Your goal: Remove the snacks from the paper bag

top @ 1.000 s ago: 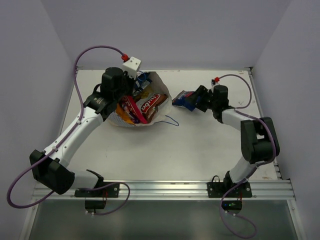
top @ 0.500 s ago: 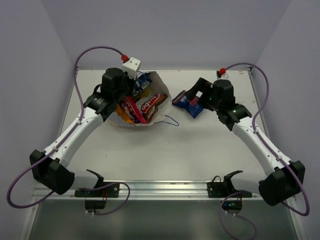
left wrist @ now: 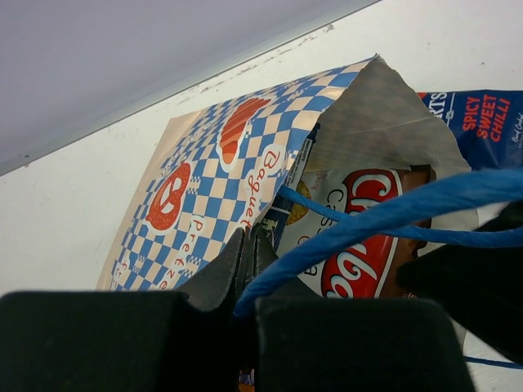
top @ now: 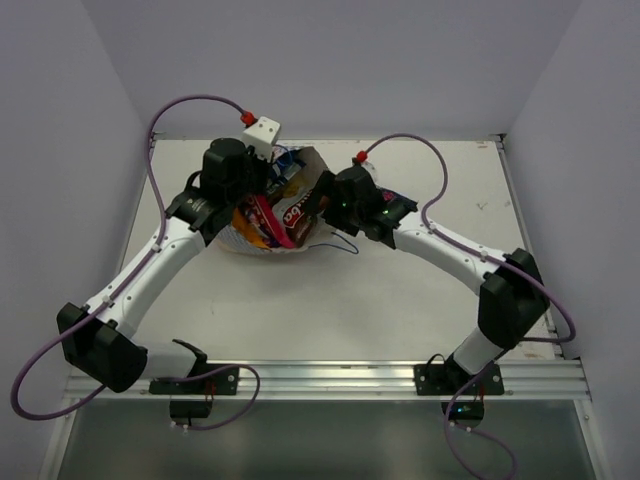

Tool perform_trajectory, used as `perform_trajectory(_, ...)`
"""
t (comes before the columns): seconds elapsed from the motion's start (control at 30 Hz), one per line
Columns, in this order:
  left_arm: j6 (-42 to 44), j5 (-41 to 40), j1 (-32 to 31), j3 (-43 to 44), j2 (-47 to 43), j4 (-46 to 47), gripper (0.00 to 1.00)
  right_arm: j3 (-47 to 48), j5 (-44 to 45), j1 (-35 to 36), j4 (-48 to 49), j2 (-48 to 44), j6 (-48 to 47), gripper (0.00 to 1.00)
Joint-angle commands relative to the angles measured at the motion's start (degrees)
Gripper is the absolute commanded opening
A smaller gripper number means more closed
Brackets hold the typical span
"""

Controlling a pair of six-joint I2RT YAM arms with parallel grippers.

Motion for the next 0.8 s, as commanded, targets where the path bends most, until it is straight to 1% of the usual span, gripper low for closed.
perform_trajectory(0.0,-1.6,-0.1,0.1,-1.0,-2.0,-1.9,0.0,1.7,-0.8,0.3,3.4,4.5,4.5,0.99)
perform_trajectory(0.07,-1.5,-0.2,0.1,-1.0,-2.2,-2.1,0.0,1.5,-2.8,0.2,5.9,7.5,4.6,0.98)
perform_trajectory(0.17,-1.3,-0.9,0.0,-0.9,-2.3,-2.6,0.0,1.5,-4.4,0.3,9.4,9.9,4.6,0.89)
perform_trajectory(0.2,-1.3,-0.9,0.1,-0.9,-2.3,-2.8,0.0,1.4,-4.7,0.3,10.1,10.2,4.4,0.81)
perform_trajectory(0.3,-1.4,-0.8,0.0,-1.0,-2.6,-2.8,0.0,1.4,-5.0,0.3,12.3,10.4,3.5,0.67)
perform_trajectory(0.33,-1.4,-0.9,0.0,-1.2,-2.6,-2.8,0.0,1.3,-5.0,0.3,13.1,10.3,3.3,0.57)
perform_trajectory(0.4,-1.4,-0.9,0.1,-1.4,-2.6,-2.7,0.0,1.5,-4.9,0.3,13.5,10.2,2.6,0.46)
perform_trajectory(0.43,-1.4,-0.9,0.0,-1.4,-2.6,-2.8,0.0,1.6,-4.9,0.3,13.5,10.1,2.3,0.34)
perform_trajectory(0.53,-1.3,-1.8,0.1,-1.5,-2.6,-3.2,0.0,0.9,-5.3,0.3,14.6,7.8,1.1,0.14)
perform_trajectory(0.57,-1.2,-2.3,0.0,-1.6,-2.6,-3.2,0.0,0.1,-5.4,0.3,14.9,6.9,0.6,0.05)
perform_trajectory(0.6,-1.2,-2.6,0.0,-1.5,-2.6,-3.3,0.0,-0.3,-5.5,0.3,15.3,5.9,-0.2,0.01)
perform_trajectory(0.63,-1.2,-2.8,0.0,-1.5,-2.6,-3.6,0.0,-0.6,-6.2,0.2,15.3,3.8,-0.5,0.0)
perform_trajectory(0.77,-1.2,-4.0,0.0,-1.2,-2.8,-3.6,0.0,-2.0,-7.2,0.2,15.4,-2.5,-2.8,0.0)
